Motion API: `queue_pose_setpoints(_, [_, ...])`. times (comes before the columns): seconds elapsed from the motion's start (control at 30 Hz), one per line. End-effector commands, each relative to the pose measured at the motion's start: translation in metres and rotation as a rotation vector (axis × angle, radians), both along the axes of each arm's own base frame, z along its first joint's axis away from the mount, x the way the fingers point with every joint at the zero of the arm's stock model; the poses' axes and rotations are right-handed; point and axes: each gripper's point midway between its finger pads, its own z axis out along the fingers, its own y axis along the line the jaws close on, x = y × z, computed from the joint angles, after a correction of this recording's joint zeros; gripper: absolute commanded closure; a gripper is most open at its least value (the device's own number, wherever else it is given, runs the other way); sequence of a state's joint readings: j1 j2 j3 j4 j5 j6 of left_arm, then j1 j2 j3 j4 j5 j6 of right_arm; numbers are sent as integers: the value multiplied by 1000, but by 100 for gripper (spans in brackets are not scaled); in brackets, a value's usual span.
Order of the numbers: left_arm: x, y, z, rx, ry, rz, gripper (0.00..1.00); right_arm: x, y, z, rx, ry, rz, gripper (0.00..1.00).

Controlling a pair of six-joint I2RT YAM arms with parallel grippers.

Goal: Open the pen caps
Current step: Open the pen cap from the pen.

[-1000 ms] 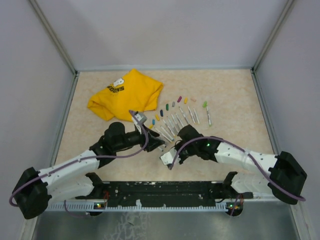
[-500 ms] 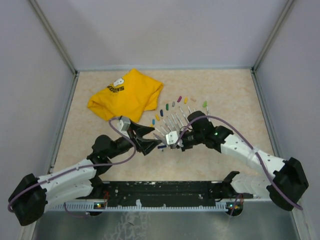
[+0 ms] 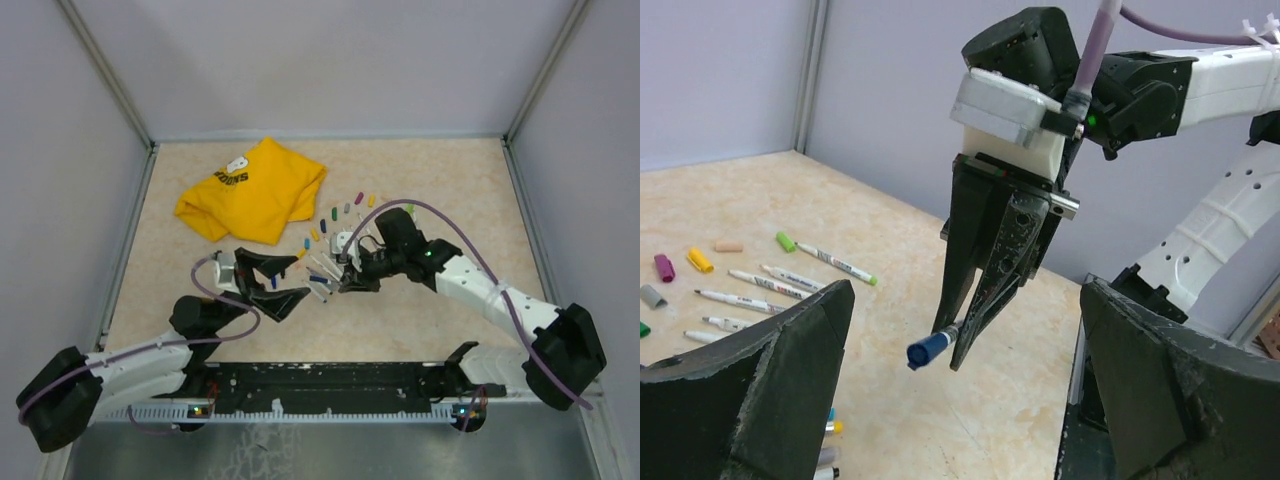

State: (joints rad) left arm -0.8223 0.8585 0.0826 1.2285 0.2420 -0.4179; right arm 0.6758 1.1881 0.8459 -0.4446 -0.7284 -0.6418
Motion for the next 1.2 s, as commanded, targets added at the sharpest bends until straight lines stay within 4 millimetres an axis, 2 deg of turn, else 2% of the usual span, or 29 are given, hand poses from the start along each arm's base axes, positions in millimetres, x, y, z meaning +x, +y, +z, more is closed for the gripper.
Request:
queue_pose_setpoints(0.0, [11, 3, 12, -92, 46, 29, 1, 12, 16, 29, 92, 77, -63, 100])
queue_pose_setpoints(0.17, [32, 2, -4, -187, 279, 65, 4, 18, 17, 30, 103, 107, -125, 100])
queue_pose_setpoints(0.37, [37, -9, -10, -229, 351, 53, 8, 27, 16, 27, 94, 95, -169, 100])
queue_pose_setpoints(0.6, [32, -24, -9, -263, 356, -41, 30, 22, 20, 30, 116, 139, -161, 100])
queue_pose_setpoints(0.83, [30, -31, -4, -276, 331, -76, 33, 7, 29, 29, 146, 257, -101, 100])
queue_pose_setpoints(1.0, [26, -27, 4, -290, 305, -83, 34, 6, 33, 25, 137, 304, -94, 100])
queue_pose_setpoints(1.17, [22, -25, 10, -300, 292, -96, 44, 4, 35, 25, 148, 337, -88, 100])
